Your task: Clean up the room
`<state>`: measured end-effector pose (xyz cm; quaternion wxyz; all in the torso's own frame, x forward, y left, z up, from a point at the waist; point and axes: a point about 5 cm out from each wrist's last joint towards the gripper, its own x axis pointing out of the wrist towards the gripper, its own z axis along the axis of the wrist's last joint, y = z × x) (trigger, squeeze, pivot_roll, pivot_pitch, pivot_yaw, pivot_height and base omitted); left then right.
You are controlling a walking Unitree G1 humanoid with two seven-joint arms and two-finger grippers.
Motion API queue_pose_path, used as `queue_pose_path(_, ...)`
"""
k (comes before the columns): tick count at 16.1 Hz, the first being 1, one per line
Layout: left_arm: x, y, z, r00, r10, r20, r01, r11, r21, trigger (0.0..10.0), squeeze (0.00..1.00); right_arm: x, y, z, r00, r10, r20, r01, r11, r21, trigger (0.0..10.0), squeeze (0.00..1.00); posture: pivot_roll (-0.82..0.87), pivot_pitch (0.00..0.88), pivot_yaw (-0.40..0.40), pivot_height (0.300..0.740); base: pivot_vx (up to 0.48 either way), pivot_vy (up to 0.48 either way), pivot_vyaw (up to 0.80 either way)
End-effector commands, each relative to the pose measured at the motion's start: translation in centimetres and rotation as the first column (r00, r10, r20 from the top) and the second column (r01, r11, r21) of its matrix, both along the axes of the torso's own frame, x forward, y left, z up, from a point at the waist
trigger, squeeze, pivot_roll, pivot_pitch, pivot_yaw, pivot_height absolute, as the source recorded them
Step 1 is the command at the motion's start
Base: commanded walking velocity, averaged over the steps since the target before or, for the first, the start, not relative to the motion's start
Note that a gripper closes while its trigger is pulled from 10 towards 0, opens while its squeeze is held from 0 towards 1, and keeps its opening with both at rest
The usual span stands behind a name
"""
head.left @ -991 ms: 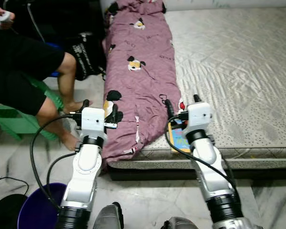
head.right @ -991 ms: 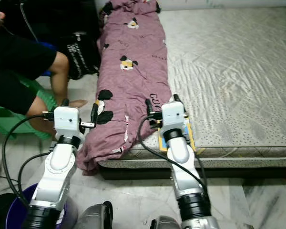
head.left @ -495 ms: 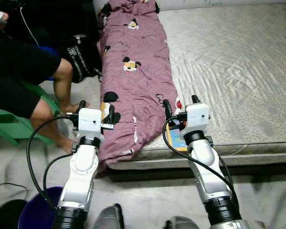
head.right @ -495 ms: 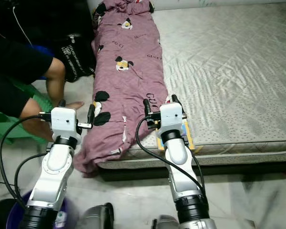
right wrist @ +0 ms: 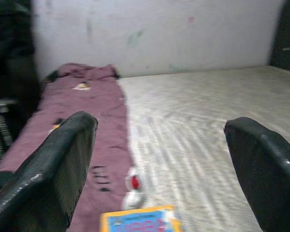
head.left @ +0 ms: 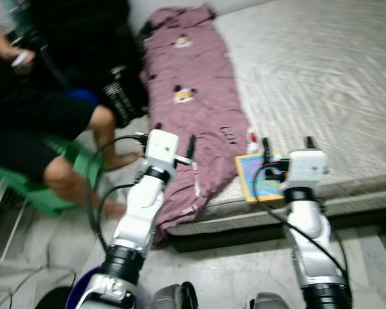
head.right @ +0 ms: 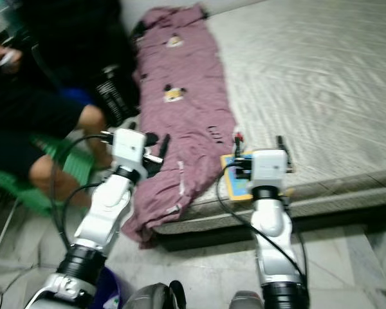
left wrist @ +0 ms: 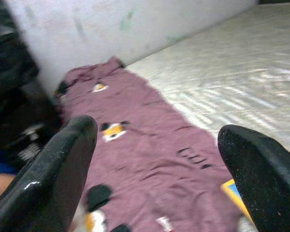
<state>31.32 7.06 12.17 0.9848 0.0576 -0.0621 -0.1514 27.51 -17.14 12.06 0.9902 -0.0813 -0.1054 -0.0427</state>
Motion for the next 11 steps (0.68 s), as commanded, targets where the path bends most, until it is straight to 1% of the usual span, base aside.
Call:
queue_pose_path(1, 0.1, 1.1, -0.5, 1.0, 0.022, -0.011, -0.021, 1.0, 0.014, 10.0, 0.0, 0.0, 1.2, 0.3, 0.999, 0.03, 0.013, -0.03, 0.999, 0.011, 10.0, 0.0, -0.27, 0.083, 0.259, 0.74, 0.0, 0.0, 0.0)
queue_pose_path(2, 0.1, 1.7, -0.5, 1.0, 0.026, -0.006, -0.025, 0.999, 0.024, 10.0, 0.0, 0.3, 2.3, 0.4, 0.998, 0.06, 0.02, -0.06, 0.998, 0.017, 10.0, 0.0, -0.25, 0.079, 0.257, 0.74, 0.0, 0.0, 0.0)
queue_pose_path(3, 0.3, 2.3, -0.4, 0.999, 0.043, -0.001, -0.043, 0.999, 0.031, 10.0, 0.0, 0.6, 3.1, 0.5, 0.997, 0.076, 0.022, -0.077, 0.997, 0.029, 10.0, 0.0, -0.23, 0.081, 0.257, 0.74, 0.0, 0.0, 0.0)
queue_pose_path(4, 0.5, 3.3, -0.2, 0.997, 0.072, 0.005, -0.072, 0.997, 0.037, 10.0, 0.0, 1.2, 4.2, 0.8, 0.994, 0.108, 0.033, -0.11, 0.993, 0.041, 10.0, 0.0, -0.21, 0.089, 0.247, 0.74, 0.0, 0.0, 0.0)
queue_pose_path(5, 0.6, 3.8, -0.1, 0.996, 0.09, 0.015, -0.09, 0.995, 0.04, 10.0, 0.0, 1.6, 5.0, 1.1, 0.99, 0.135, 0.042, -0.136, 0.99, 0.044, 10.0, 0.0, -0.19, 0.09, 0.234, 0.74, 0.0, 0.0, 0.0)
queue_pose_path(7, 0.4, 4.7, 0.2, 0.989, 0.142, 0.046, -0.144, 0.989, 0.041, 10.0, 0.0, 2.5, 6.7, 1.6, 0.977, 0.207, 0.047, -0.209, 0.976, 0.056, 10.0, 0.0, -0.11, 0.08, 0.148, 0.74, 0.0, 0.0, 0.0)
queue_pose_path(8, 0.1, 5.9, 0.4, 0.975, 0.207, 0.085, -0.211, 0.976, 0.047, 10.0, 0.0, 3.2, 8.5, 1.8, 0.952, 0.305, 0.033, -0.307, 0.95, 0.056, 10.0, 0.0, -0.05, 0.081, 0.073, 0.74, 0.0, 0.0, 0.0)
queue_pose_path(9, 0.0, 6.6, 0.3, 0.967, 0.236, 0.093, -0.241, 0.969, 0.051, 10.0, 0.0, 3.4, 9.3, 1.7, 0.939, 0.344, 0.022, -0.345, 0.937, 0.051, 10.0, 0.0, -0.03, 0.081, 0.049, 0.74, 0.0, 0.0, 0.0)
queue_pose_path(11, -1.0, 8.5, 0.3, 0.921, 0.374, 0.106, -0.378, 0.925, 0.023, 10.0, 0.0, 3.6, 11.1, 1.8, 0.883, 0.469, 0.006, -0.468, 0.883, 0.039, 10.0, 0.0, 0.06, 0.066, -0.036, 0.74, 0.0, 0.0, 0.0)
